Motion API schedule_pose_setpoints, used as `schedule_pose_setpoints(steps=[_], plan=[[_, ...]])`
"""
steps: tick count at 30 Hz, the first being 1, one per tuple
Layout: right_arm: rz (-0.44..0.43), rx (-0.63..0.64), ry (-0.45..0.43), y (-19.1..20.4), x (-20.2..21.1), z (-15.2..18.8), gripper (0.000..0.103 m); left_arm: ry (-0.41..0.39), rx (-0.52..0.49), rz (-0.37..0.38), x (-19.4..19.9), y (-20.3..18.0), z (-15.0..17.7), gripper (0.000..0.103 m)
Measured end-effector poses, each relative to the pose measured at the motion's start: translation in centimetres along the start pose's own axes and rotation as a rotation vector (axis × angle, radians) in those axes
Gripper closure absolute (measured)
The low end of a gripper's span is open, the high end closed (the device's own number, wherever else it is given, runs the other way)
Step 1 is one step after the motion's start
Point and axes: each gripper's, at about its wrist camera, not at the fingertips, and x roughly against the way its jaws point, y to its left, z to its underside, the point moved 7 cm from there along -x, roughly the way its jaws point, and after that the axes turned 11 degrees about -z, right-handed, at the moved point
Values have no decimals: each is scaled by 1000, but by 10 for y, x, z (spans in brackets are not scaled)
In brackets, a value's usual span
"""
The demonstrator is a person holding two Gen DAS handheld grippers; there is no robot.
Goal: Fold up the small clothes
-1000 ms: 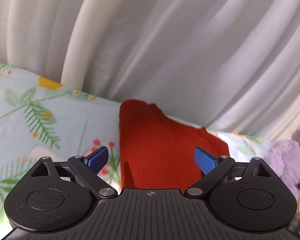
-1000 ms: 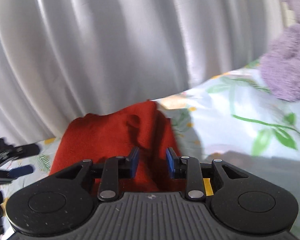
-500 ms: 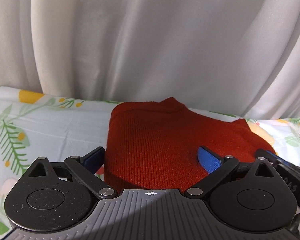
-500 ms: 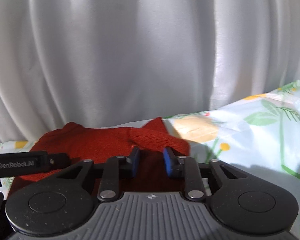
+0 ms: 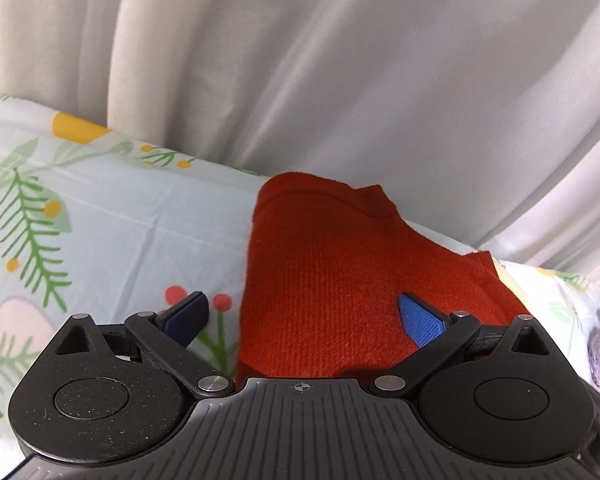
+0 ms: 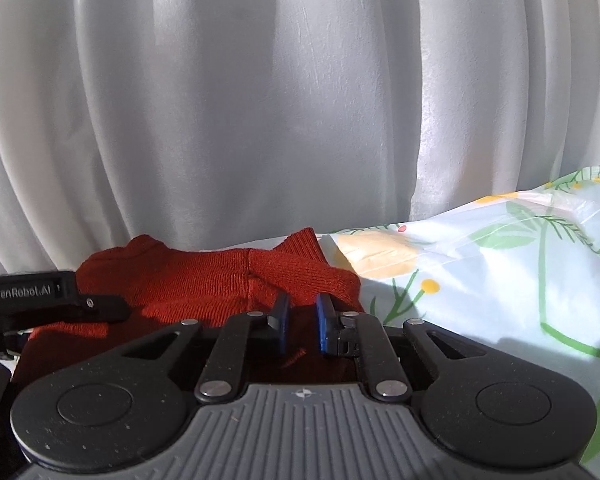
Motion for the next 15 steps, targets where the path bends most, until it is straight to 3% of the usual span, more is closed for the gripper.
schedule_pose_setpoints(steps=[5, 7, 8, 11, 13, 15], plan=[[11, 86, 24, 4, 19, 13, 89, 5, -39, 33, 9, 10, 5, 0], [78, 71, 49, -8, 31, 12, 37, 32, -59, 78, 14, 19, 8, 0], [75, 35, 54, -19, 40, 13, 33, 55, -54, 110, 17, 26, 10, 0], [-111, -232, 113, -53, 44, 12, 35, 144, 24, 218, 24, 44, 11, 1], [-240, -395, 177, -67, 36, 13, 35, 213, 81, 328, 23, 45, 10, 1], [-318, -513, 213, -76, 25, 13, 35, 263, 123, 385, 18, 46, 11, 1]])
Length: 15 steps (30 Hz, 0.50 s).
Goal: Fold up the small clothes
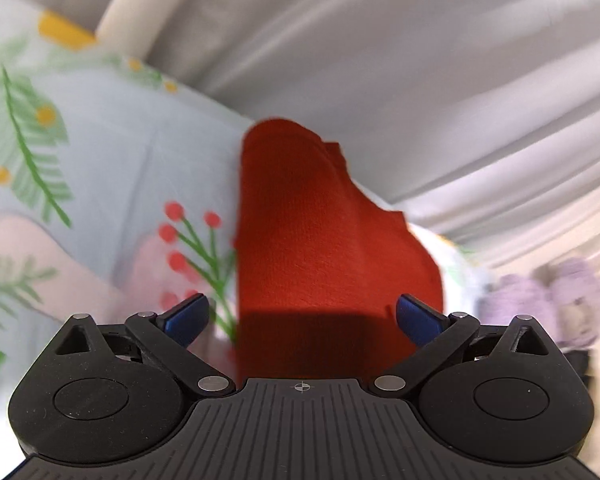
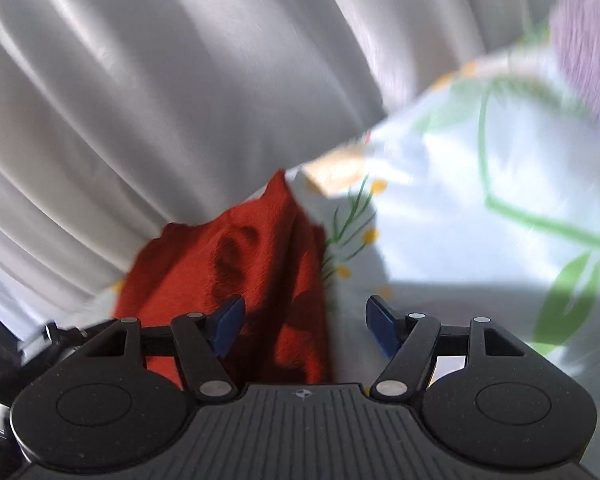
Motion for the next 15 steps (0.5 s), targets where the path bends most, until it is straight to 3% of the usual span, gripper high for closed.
schedule_pose_setpoints(steps=[3, 5, 10, 12, 14, 15], plan=[[-66, -75, 48, -6, -16, -8, 42, 15, 1, 25, -5, 0, -5, 6], [-102, -112, 73, -7, -25, -9, 46, 30, 26, 26, -6, 2, -7, 19], [-167, -180, 122, -10, -40, -17, 53, 49, 16, 39, -13, -5, -6, 20], [-212, -228, 146, -12, -44, -16, 62, 56, 18, 42, -15, -7, -6, 20], [-221, -247, 167, -15, -55, -12, 65, 57, 14, 38, -16, -9, -6, 23], [-225, -241, 167, -14, -57, -11, 67, 56, 7, 29, -16, -9, -6, 29]])
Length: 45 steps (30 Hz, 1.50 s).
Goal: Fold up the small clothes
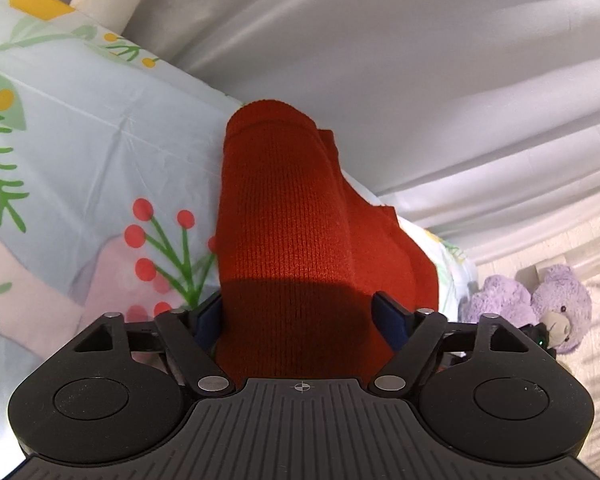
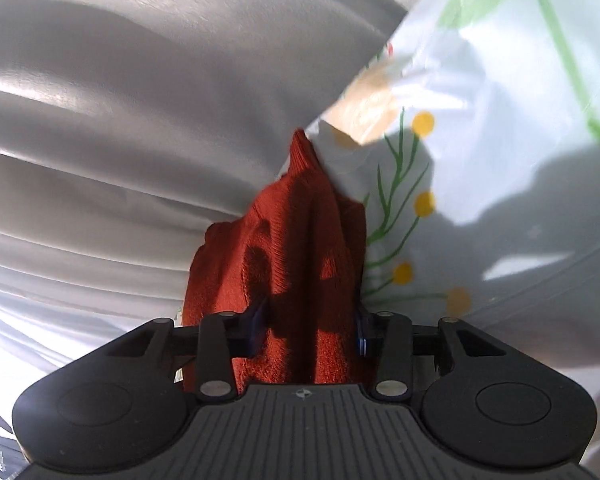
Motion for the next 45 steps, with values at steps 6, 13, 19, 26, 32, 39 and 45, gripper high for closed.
schedule_pose_setpoints(steps=[6, 13, 19, 26, 32, 39, 45], plan=[[21, 46, -35, 13, -1, 7, 75, -13, 14, -2, 2, 2, -1, 51], [8, 136, -65, 52, 0, 13, 77, -44, -13, 26, 27, -20, 1, 55], [8, 150, -60, 82, -3, 31, 77, -54, -23, 7, 59, -29, 6, 55], [-14, 131, -31, 115, -4, 60, 77, -74, -29, -39, 110, -23, 20, 55], [-36, 118, 17, 131, -18, 93, 77, -100, -32, -98, 145, 1, 36, 55], [-24, 63, 78, 134, -50, 131, 77, -97, 42, -159, 165, 42, 53, 55], [7, 63, 102, 134, -77, 149, 76, -106, 63, -208, 168, 66, 59, 55]])
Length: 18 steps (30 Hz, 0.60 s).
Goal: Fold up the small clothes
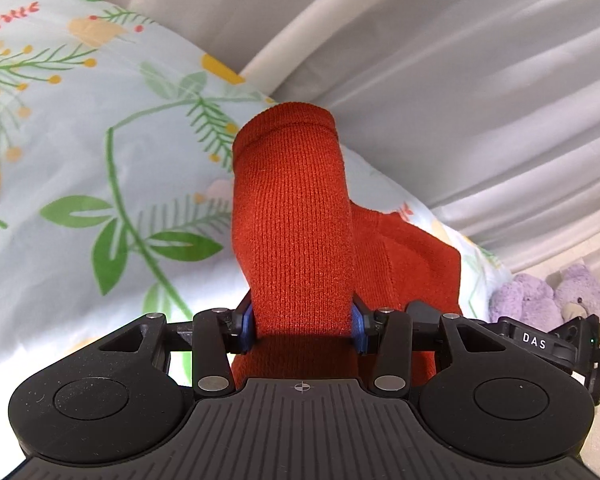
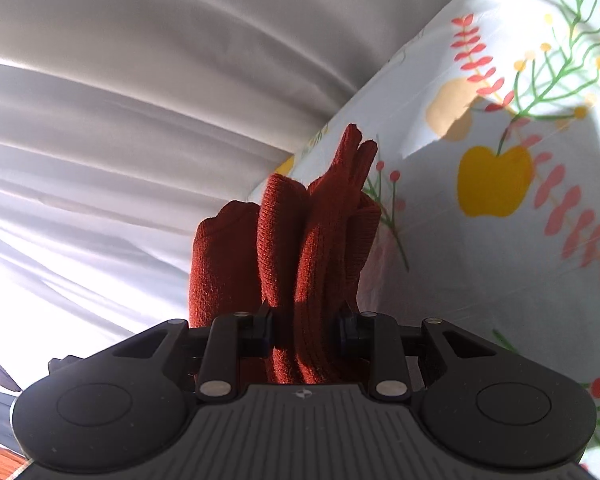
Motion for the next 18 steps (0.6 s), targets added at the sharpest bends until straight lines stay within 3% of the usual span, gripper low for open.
schedule_pose_setpoints(steps=[9, 14, 16, 18], plan=[[116, 85, -19, -2, -25, 4, 76, -31, -40, -66, -10, 11, 4, 52], [296, 246, -62, -4, -24, 7, 73, -29, -107, -157, -18, 14, 10, 45], [394, 304, -100, -7, -20, 9, 64, -31, -120, -201, -19, 19, 14, 39], [429, 335, -155, -7, -3, 13, 63, -65, -129, -217, -11, 25, 20, 36]])
